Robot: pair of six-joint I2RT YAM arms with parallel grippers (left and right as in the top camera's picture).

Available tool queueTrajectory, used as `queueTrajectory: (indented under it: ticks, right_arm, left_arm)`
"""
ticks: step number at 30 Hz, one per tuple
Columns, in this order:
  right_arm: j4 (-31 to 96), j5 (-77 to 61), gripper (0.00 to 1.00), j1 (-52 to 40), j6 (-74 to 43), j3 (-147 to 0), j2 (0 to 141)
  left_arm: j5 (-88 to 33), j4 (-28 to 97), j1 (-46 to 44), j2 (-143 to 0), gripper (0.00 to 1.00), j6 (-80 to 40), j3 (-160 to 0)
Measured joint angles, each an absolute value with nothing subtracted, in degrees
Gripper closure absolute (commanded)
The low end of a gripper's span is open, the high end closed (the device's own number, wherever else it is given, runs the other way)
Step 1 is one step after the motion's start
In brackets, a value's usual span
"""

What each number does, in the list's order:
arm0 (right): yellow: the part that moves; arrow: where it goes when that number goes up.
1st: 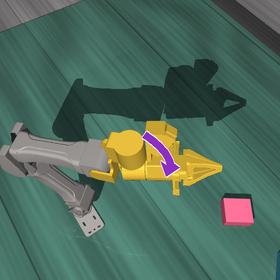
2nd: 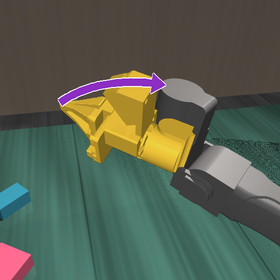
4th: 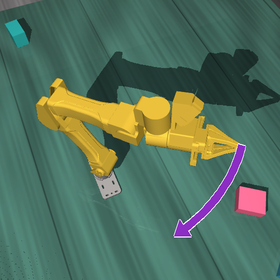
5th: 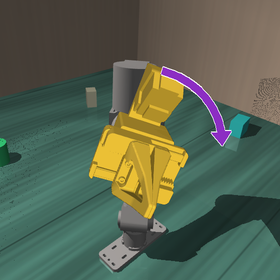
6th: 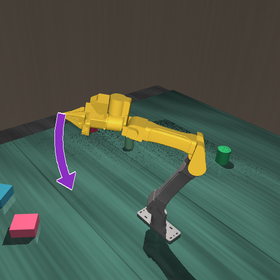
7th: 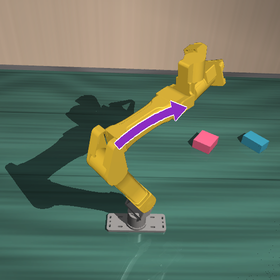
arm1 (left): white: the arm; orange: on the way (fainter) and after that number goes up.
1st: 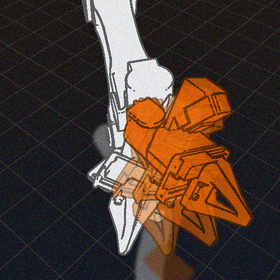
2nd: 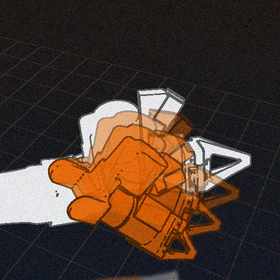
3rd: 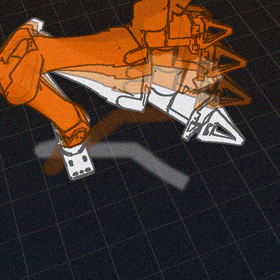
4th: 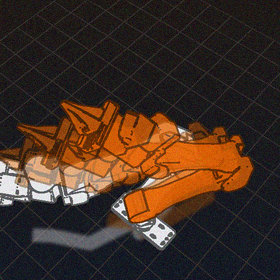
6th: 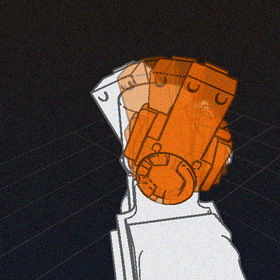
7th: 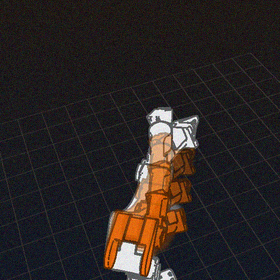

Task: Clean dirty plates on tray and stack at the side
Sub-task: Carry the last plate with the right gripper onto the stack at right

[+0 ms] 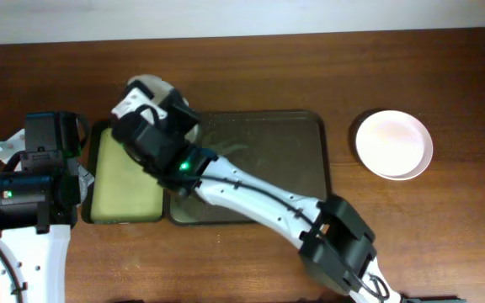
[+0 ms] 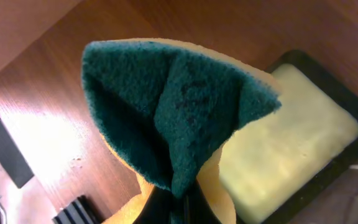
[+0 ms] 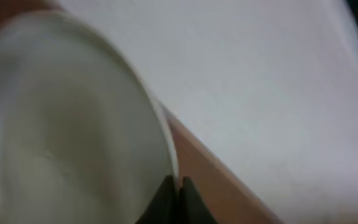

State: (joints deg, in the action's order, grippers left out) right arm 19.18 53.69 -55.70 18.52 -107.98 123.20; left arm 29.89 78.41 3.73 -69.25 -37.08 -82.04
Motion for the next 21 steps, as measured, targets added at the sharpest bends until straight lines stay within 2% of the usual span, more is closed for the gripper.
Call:
queueTrajectory:
  ticks: [3,5,6,7,9,11,13,14,16,17,18,19,20,21]
  right_arm:
    - [34.6,35.0,0.96,-48.6,0.5,-107.7,121.7]
    - [40.0,19.6,0.96,-39.2,-7.4,-107.7,117.7]
    - [48.5,7.8,0.96,-28.5,-9.8,-108.0,113.1]
    - [51.2,4.8,0.96,-23.0,-10.7,-107.9,111.0]
    - [64.8,-0.6,0.95,-7.3,-10.6,-108.5,108.7]
    - [74.7,-2.7,0.91,6.4,-10.6,-108.2,108.8]
    - [78.3,-2.9,0.90,17.8,-10.5,-107.3,108.8]
    - [78.4,-3.1,0.90,21.0,-10.6,-105.7,108.8]
    - [70.4,-3.3,0.91,23.2,-10.5,-97.9,108.4]
    - [66.2,-3.2,0.76,23.5,-10.5,-94.2,108.4]
    - [61.9,-3.4,0.27,23.8,-10.5,-89.7,108.7]
    - [60.6,-3.6,0.23,23.8,-10.5,-88.5,108.7]
    - [59.5,-3.9,0.24,23.8,-10.6,-87.7,108.7]
    - [61.0,-4.1,0.24,23.8,-10.2,-87.9,108.7]
  left_arm:
    - [24.8,74.5,3.8,-69.7,1.00,-33.3,-82.0]
    - [19.5,72.7,3.8,-71.9,1.00,-30.1,-82.1]
    - [13.8,71.0,3.8,-74.5,1.00,-26.9,-82.1]
    - [10.2,70.6,3.6,-76.3,1.00,-25.0,-82.0]
    - [0.8,67.6,0.8,-83.3,1.00,-20.8,-82.1]
    - [-2.5,65.5,-3.6,-91.2,0.99,-19.4,-82.1]
    - [-3.9,62.4,-9.0,-98.4,0.96,-18.7,-82.1]
    - [-4.4,59.5,-12.5,-101.8,0.96,-17.7,-82.1]
    - [-4.6,56.3,-16.0,-105.3,0.96,-17.2,-82.0]
    - [-4.7,55.4,-16.7,-106.3,0.94,-17.1,-82.0]
    - [-4.7,54.5,-17.3,-108.5,0.45,-17.0,-82.1]
    - [-4.5,54.4,-17.5,-110.4,0.18,-16.8,-82.1]
    - [-4.0,54.1,-17.6,-111.2,0.23,-16.6,-82.1]
    - [-3.2,53.7,-17.6,-111.4,0.78,-16.2,-82.1]
